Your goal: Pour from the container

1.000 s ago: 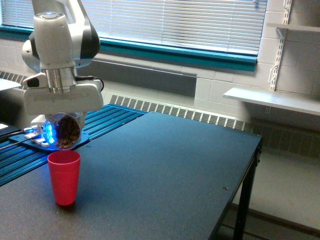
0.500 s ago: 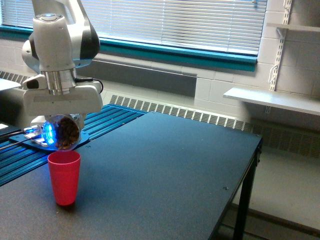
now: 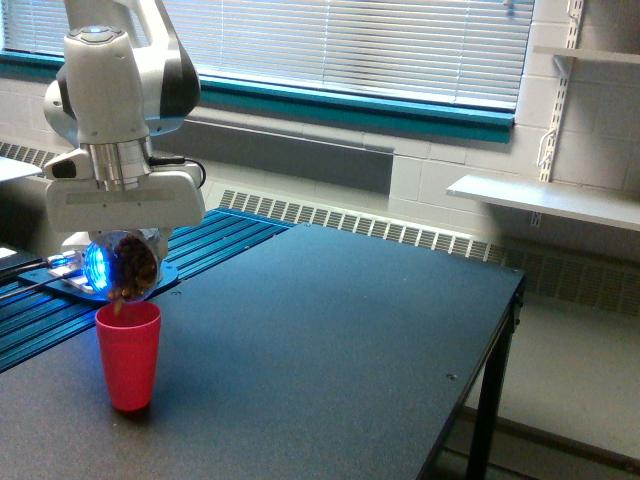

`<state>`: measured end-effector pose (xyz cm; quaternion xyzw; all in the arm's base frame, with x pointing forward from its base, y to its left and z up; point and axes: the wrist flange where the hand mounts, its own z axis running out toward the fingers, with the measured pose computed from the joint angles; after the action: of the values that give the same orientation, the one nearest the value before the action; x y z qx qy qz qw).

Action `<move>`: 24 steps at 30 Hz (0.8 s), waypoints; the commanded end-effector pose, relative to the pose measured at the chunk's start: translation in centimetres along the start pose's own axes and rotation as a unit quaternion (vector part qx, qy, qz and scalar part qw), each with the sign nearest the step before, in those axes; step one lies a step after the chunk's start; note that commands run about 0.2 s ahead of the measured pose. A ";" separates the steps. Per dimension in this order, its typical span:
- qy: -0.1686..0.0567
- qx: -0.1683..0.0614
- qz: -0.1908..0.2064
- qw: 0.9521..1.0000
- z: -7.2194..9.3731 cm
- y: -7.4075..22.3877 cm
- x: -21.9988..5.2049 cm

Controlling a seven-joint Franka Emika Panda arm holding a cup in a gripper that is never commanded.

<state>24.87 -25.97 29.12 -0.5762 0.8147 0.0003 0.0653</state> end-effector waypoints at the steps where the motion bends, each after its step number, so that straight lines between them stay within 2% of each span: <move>1: -0.004 0.001 0.003 1.000 -0.1 -0.5 0.0; 24: -0.005 -0.009 0.008 1.000 0.2 -1.0 0.1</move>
<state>25.63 -26.19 28.88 -0.5751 0.8156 0.0090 0.0628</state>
